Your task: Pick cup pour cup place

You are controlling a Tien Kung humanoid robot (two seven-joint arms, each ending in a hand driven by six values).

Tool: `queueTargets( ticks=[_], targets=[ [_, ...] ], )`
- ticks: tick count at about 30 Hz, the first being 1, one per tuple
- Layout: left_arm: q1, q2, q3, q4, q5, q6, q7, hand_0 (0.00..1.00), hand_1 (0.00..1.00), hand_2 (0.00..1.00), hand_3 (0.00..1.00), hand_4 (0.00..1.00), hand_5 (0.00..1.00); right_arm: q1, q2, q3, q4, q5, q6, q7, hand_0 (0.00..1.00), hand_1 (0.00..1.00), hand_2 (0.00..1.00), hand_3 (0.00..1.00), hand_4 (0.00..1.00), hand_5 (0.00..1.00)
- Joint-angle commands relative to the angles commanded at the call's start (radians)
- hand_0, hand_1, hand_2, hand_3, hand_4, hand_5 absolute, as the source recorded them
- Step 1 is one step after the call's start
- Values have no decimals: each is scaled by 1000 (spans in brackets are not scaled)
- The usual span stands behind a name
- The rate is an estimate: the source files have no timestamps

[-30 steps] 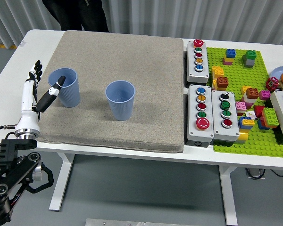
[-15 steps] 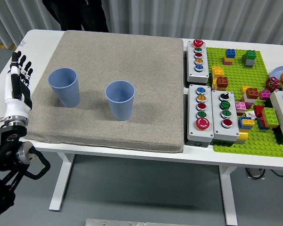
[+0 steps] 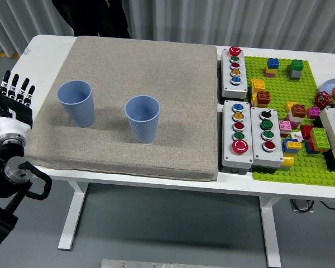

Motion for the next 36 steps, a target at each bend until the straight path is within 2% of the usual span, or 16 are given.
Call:
queueTargets(
  ticks=[12,16,21,28,36],
  targets=[
    [-3,3,-14,7,13,6,1,871,861,953,941,608,998,-1,1,-1,0,3,-2,-1,701,629,555,565,2,16],
    [-22,18,-24,15,-3,6,1,871,860,953,941,612,998,1,2,-2,0,8,-2,0,701,629,555,565,2,17],
    [-70,52,-57,11,-22,9,1,871,860,953,941,612,998,7,0,-5,1,14,-2,0,701,629,555,565,2,17],
    [-109,93,-79,-31,-25,19,1,871,857,951,940,614,998,11,-2,-6,0,20,-3,3,701,629,556,565,2,15],
    [-116,100,-99,-86,-22,22,0,871,857,953,940,613,998,11,0,-1,1,13,-5,0,701,629,555,565,2,15]
  ],
)
